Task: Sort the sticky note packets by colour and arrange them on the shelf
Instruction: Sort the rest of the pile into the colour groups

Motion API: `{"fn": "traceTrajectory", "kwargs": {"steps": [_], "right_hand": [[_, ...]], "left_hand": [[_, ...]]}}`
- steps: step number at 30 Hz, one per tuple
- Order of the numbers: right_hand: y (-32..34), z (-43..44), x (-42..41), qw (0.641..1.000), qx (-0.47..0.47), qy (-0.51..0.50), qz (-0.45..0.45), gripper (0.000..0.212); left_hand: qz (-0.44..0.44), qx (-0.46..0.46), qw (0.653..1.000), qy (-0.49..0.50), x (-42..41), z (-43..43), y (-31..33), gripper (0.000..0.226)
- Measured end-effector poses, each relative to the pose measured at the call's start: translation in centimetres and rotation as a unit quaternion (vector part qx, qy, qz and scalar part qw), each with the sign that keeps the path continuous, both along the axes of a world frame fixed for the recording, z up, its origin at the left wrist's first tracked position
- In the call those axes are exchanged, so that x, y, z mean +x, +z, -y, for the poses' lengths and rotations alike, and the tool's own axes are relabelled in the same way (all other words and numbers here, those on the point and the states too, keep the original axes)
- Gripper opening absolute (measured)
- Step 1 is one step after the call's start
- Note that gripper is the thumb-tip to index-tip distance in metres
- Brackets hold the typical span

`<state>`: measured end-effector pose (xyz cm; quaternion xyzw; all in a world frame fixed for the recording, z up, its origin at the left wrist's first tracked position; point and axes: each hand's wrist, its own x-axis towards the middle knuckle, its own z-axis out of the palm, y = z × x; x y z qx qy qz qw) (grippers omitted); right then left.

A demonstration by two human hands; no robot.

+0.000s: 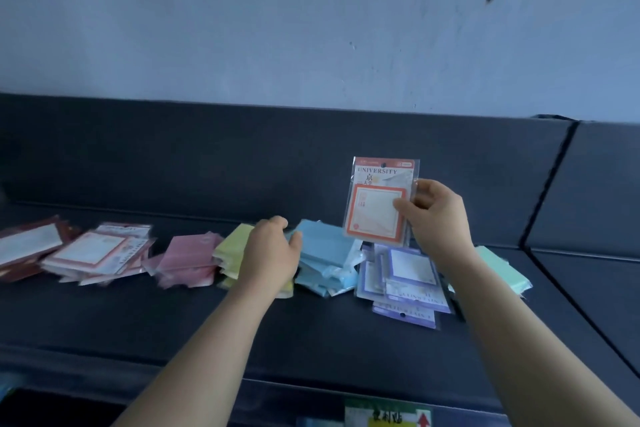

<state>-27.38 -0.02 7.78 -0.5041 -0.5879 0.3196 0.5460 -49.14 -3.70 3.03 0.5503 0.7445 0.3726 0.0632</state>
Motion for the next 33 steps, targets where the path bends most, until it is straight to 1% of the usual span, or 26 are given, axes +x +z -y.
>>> {"fn": "traceTrajectory", "kwargs": {"steps": [3, 7, 10, 12, 14, 17, 19, 21, 22, 25, 28, 33], "right_hand": [[0.2, 0.5, -1.9, 1.0, -0.004, 0.012, -0.007, 0.019], [0.3, 0.7, -5.4, 0.998, -0.012, 0.064, -0.007, 0.016], [0.1, 0.9, -8.5, 0.994, -0.019, 0.108, -0.007, 0.016], [-0.1, 1.0, -10.5, 0.99, -0.025, 0.139, -0.014, 0.013], [-0.5, 1.2, -12.5, 0.986, -0.031, 0.162, -0.016, 0.011], [-1.3, 1.7, -15.4, 0.983, -0.026, 0.181, 0.036, 0.009], [-1.6, 2.3, -17.5, 0.976, -0.033, 0.204, 0.071, 0.019], [-1.8, 2.9, -19.9, 0.968, -0.056, 0.231, 0.085, 0.038], [-1.8, 3.3, -21.2, 0.965, -0.065, 0.238, 0.092, 0.043], [-2.3, 3.8, -25.3, 0.963, -0.043, 0.237, 0.123, 0.029], [-2.9, 4.2, -30.1, 0.96, -0.044, 0.232, 0.149, 0.018], [-4.2, 4.6, -36.6, 0.959, -0.055, 0.213, 0.181, 0.016]], "left_hand": [[-0.007, 0.029, 0.999, -0.013, -1.0, 1.2, 0.7, 0.034], [0.048, 0.065, 0.996, -0.046, -2.1, 2.9, 1.7, 0.029], [0.071, 0.057, 0.995, -0.052, -3.5, 4.0, 1.9, 0.027], [0.078, 0.058, 0.995, -0.037, -5.1, 4.5, 1.8, 0.025], [0.105, 0.055, 0.993, -0.026, -7.0, 5.2, 1.4, 0.024], [0.17, 0.047, 0.984, -0.013, -9.7, 6.4, 0.9, 0.021], [0.202, 0.051, 0.978, 0.011, -11.7, 7.1, 0.7, 0.017], [0.195, 0.059, 0.978, 0.035, -14.2, 7.7, 0.7, 0.016], [0.186, 0.062, 0.98, 0.043, -15.6, 7.9, 0.6, 0.016], [0.153, 0.076, 0.983, 0.061, -19.6, 8.3, 0.4, 0.015], [0.078, 0.071, 0.991, 0.078, -23.9, 9.1, 0.4, 0.021], [0.028, 0.022, 0.996, 0.077, -30.1, 9.3, -0.6, 0.023]]}}
